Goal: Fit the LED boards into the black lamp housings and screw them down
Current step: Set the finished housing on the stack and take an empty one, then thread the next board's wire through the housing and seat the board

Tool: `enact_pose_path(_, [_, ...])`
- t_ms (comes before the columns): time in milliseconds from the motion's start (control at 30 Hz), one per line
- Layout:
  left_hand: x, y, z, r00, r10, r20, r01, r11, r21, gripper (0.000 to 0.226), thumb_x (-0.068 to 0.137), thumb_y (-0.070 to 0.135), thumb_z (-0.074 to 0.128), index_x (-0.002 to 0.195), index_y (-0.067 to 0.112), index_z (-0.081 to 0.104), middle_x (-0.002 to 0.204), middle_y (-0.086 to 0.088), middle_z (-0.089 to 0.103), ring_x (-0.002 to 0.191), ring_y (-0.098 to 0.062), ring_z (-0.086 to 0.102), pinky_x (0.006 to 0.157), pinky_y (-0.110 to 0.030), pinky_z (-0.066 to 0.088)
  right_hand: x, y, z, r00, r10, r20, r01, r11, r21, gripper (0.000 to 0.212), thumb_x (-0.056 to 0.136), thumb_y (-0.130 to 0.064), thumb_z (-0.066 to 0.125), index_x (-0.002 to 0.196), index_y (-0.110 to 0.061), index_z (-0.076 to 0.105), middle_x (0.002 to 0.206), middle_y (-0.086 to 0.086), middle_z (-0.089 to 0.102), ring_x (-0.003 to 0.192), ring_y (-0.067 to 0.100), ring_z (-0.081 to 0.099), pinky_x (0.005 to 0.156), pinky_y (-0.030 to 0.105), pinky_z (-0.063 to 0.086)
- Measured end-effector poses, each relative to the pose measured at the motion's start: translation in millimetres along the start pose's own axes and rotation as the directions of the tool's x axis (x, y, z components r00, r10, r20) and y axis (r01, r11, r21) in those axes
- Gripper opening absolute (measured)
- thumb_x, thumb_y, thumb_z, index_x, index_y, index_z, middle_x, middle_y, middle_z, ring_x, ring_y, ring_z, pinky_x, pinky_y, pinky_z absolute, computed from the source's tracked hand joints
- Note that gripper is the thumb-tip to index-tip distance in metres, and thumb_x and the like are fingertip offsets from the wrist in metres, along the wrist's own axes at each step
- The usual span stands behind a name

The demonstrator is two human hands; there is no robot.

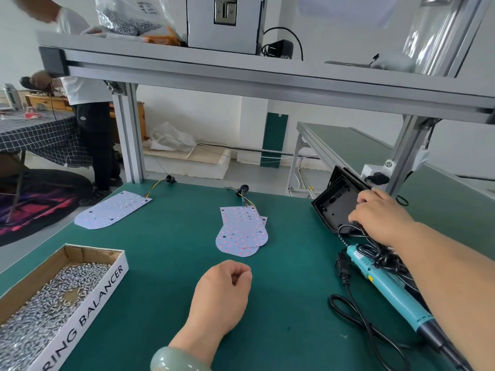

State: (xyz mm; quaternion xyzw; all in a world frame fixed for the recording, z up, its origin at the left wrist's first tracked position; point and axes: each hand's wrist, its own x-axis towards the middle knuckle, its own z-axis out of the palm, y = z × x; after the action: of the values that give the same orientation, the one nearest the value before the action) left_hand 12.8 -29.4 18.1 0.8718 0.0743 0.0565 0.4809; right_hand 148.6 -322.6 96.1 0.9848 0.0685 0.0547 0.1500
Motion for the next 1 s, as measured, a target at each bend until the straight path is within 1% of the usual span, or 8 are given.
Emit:
enact_pose_path(100, [1.6,0.2,0.7,1.0,0.0,-0.001,0.0,1.0,0.021,0.016,0.092,0.03,0.054,0.08,0.039,0.056,0.077,0.02,0.063,0.071,0.006,0.056,0.054,-0.007,0.036,0.1,1.0,-1.0,0.994,-0.097,-0.049,0.098,0.995,0.027,0.014,0.091,-0.018,0.059,0.103,-0.021,0.067,0.108,-0.002,0.036,0.122,0.028,0.032,0.104,0.035,0.031])
enact_pose_path(233, [2.3,0.9,1.5,1.0,-0.009,-0.008,0.009,0.999,0.042,0.019,0.092,0.031,0.054,0.076,0.039,0.055,0.074,0.02,0.063,0.067,0.005,0.057,0.052,-0.011,0.036,-4.7,-2.4,-15.9,0.964,-0.199,-0.174,0.216,0.972,0.089,0.026,0.094,-0.009,0.056,0.115,-0.018,0.067,0.112,0.0,0.055,0.121,0.021,0.037,0.097,0.03,0.034])
enact_pose_path(367, [2.8,0.2,2.0,1.0,-0.004,-0.014,0.005,0.999,0.044,0.019,0.092,0.03,0.054,0.075,0.039,0.056,0.074,0.018,0.064,0.067,0.003,0.057,0.052,-0.011,0.036,-17.3,-31.3,-51.5,0.935,-0.124,-0.334,0.234,0.92,0.313,0.027,0.093,-0.011,0.059,0.118,-0.016,0.067,0.114,0.003,0.059,0.114,0.025,0.048,0.096,0.034,0.035])
enact_pose_path(467, [4.0,-1.3,2.1,1.0,0.005,-0.024,-0.004,1.0,0.013,0.018,0.092,0.028,0.054,0.077,0.038,0.057,0.075,0.019,0.063,0.067,0.004,0.056,0.053,-0.012,0.036,-44.7,-68.0,-63.6,0.92,-0.121,-0.373,0.262,0.897,0.355,0.029,0.092,-0.019,0.06,0.121,-0.02,0.066,0.114,0.001,0.061,0.109,0.022,0.053,0.091,0.033,0.04])
enact_pose_path(667, [8.8,-5.0,3.5,0.996,-0.039,-0.08,0.029,0.992,-0.126,0.014,0.091,0.024,0.056,0.083,0.031,0.064,0.069,0.012,0.063,0.057,-0.008,0.052,0.053,-0.022,0.038,-116.6,-128.0,-50.2,0.944,-0.075,-0.323,0.233,0.841,0.487,0.029,0.095,-0.026,0.056,0.123,-0.031,0.061,0.114,-0.009,0.057,0.112,0.014,0.049,0.089,0.031,0.043])
enact_pose_path(833, [14.5,-5.7,1.5,0.971,-0.071,-0.226,0.029,0.983,-0.182,0.016,0.092,0.022,0.056,0.103,0.024,0.067,0.079,0.015,0.064,0.072,-0.006,0.058,0.06,-0.024,0.039,-156.9,-145.2,-36.0,0.944,-0.08,-0.32,0.239,0.836,0.494,0.027,0.098,-0.031,0.047,0.124,-0.038,0.053,0.114,-0.018,0.049,0.109,0.008,0.042,0.084,0.024,0.04])
enact_pose_path(900, [22.8,-3.1,1.5,0.964,-0.013,-0.264,-0.01,0.996,-0.087,0.025,0.093,0.023,0.054,0.116,0.021,0.063,0.092,0.015,0.065,0.084,-0.011,0.059,0.07,-0.025,0.039,-166.4,-148.4,-29.2,0.949,-0.072,-0.307,0.226,0.835,0.502,0.027,0.098,-0.031,0.047,0.124,-0.038,0.051,0.114,-0.018,0.047,0.111,0.008,0.041,0.084,0.023,0.038])
enact_pose_path(1000, [44.4,2.2,9.6,0.984,0.107,-0.144,-0.079,0.98,0.185,0.042,0.096,0.026,0.049,0.136,0.015,0.046,0.135,0.0,0.053,0.121,-0.021,0.05,0.094,-0.029,0.037,-171.7,-151.3,-19.5,0.957,-0.052,-0.287,0.196,0.843,0.501,0.029,0.097,-0.03,0.049,0.124,-0.038,0.051,0.115,-0.017,0.047,0.114,0.009,0.041,0.087,0.023,0.036])
